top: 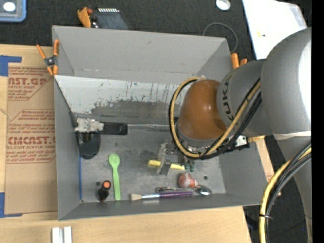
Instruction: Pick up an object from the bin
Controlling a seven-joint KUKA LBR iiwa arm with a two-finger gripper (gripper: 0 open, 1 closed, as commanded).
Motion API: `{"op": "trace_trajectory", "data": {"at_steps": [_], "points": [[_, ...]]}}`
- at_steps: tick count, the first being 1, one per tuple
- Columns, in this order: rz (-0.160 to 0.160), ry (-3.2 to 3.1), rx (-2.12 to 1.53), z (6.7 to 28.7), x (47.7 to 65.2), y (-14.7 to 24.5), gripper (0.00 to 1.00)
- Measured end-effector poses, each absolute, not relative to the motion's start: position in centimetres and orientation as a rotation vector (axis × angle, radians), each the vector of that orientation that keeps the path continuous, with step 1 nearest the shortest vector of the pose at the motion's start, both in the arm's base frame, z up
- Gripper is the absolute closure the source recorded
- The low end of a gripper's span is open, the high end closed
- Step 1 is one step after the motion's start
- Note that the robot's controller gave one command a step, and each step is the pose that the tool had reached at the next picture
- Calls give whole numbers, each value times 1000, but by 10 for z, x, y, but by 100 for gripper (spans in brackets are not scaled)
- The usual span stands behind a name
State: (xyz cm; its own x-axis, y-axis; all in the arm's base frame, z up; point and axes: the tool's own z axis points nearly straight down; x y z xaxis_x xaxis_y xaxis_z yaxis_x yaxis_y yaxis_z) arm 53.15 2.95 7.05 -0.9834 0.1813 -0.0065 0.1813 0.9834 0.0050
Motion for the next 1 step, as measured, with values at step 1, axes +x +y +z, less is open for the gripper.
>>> {"op": "trace_trajectory", "data": {"at_steps": [1], "points": [[7, 3127, 286, 95, 530, 30, 100]]}}
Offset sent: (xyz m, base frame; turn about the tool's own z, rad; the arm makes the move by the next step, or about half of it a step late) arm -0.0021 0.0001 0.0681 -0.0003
